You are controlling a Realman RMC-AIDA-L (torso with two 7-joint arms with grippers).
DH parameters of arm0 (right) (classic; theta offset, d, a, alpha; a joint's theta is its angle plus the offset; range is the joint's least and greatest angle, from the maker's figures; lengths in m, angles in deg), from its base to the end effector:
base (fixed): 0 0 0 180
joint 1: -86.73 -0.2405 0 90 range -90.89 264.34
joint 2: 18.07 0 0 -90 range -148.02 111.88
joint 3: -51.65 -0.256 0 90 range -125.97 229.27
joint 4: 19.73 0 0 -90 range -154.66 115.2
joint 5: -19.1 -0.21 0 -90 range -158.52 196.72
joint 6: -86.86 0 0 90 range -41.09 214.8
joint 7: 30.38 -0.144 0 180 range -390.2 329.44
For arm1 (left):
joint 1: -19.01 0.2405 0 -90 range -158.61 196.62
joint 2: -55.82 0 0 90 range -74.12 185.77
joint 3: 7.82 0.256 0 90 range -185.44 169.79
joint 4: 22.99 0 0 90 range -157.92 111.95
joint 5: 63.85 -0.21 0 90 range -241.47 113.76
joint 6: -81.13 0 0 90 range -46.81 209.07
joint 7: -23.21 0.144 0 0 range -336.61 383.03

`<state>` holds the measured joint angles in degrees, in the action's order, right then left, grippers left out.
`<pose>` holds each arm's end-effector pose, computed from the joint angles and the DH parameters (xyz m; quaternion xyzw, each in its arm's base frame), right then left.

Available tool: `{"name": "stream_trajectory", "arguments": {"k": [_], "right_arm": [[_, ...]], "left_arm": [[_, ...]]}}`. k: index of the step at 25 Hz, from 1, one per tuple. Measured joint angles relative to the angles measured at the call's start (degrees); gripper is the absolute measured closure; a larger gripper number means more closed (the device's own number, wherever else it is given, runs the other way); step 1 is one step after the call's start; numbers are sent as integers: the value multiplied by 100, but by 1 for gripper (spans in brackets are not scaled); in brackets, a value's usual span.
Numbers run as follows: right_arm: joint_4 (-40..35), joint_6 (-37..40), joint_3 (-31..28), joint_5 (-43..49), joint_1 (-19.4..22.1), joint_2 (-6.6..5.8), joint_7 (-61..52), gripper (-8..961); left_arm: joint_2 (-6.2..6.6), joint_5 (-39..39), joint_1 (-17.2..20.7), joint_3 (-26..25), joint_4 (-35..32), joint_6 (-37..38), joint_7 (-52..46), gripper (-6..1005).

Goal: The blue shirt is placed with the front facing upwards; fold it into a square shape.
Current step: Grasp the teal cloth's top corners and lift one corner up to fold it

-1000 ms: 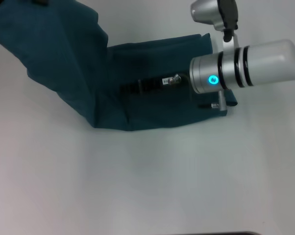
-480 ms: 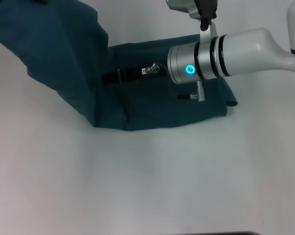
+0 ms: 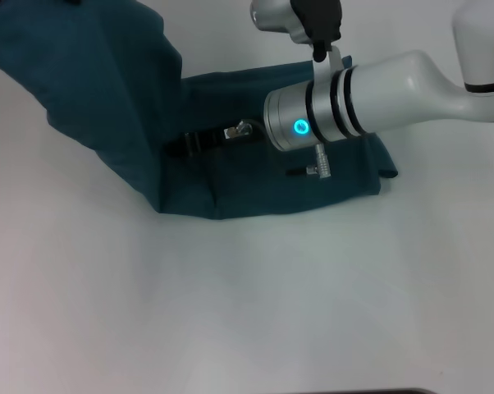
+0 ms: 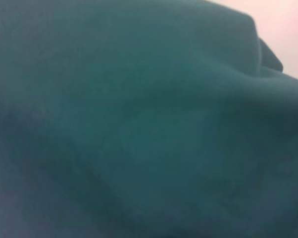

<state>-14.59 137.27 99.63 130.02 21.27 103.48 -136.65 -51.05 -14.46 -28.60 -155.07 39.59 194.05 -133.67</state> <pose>0.1511 0.3792 -0.1524 -0.8718 0.4710 0.1229 0.0545 -0.1644 0.3834 0.1492 -0.8205 -0.5560 -0.1201 0.0562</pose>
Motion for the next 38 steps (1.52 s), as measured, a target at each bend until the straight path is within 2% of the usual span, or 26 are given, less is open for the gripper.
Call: {"name": "stream_trajectory", "arguments": {"k": [5,12,18,27,33,38], "right_arm": [[221,-11,-109,208,-190,0,81,946],[476,43,-838,1179,-286,-1,168,945],[189,377,-1219,1372,141,-76,120,944],[-224,1086,-1259,1348,646,-75,116,942],[-70,1067,-1269,1365,574,-19,170,942],[416,472,-1307,1632,240,1,211,942]], "left_arm": [[0,0,-13,-6,-22,-22,7,942],[-1,-1,-49,3,-38,-107,8,942],[-1,-12,-15,35,-53,-188,8,941],[-11,-51,-25,48,-63,-243,-7,941],[-41,-52,-17,60,-84,-288,-7,941],[-50,-45,-20,65,-117,-311,6,941]]}}
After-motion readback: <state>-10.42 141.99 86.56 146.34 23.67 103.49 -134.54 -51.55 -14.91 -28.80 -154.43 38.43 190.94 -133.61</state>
